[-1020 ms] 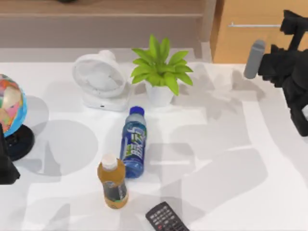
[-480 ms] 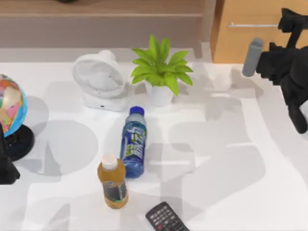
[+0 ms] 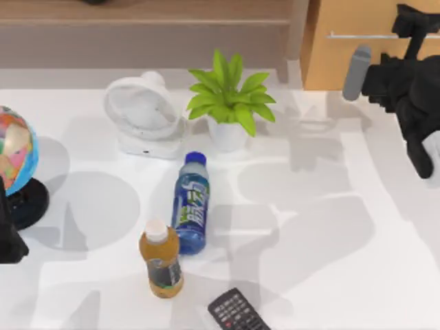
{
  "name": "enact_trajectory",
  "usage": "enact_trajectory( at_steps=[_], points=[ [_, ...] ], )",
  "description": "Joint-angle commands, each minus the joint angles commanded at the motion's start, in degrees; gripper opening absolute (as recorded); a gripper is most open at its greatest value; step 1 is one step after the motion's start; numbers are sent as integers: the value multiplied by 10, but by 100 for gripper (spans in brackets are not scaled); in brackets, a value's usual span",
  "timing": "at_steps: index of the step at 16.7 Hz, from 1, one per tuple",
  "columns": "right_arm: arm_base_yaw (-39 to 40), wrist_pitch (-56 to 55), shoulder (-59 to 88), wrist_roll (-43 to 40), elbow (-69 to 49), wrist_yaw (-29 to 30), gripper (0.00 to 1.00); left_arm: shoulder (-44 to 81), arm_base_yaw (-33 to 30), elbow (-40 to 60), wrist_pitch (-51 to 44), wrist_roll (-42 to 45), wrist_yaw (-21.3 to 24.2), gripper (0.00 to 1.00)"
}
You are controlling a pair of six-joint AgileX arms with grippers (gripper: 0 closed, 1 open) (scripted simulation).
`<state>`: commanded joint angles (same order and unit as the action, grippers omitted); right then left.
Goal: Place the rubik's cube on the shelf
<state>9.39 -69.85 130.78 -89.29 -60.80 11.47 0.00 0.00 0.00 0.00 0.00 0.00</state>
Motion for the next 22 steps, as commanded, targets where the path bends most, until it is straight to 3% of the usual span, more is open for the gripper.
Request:
enact_trajectory(
  at_steps=[13, 22],
  points=[
    [0, 0, 0, 0, 0, 0, 2, 0, 0, 0, 0, 0, 0, 100],
    [2, 2, 1, 2, 1, 0, 0, 0, 0, 0, 0, 0, 0, 100]
  ],
)
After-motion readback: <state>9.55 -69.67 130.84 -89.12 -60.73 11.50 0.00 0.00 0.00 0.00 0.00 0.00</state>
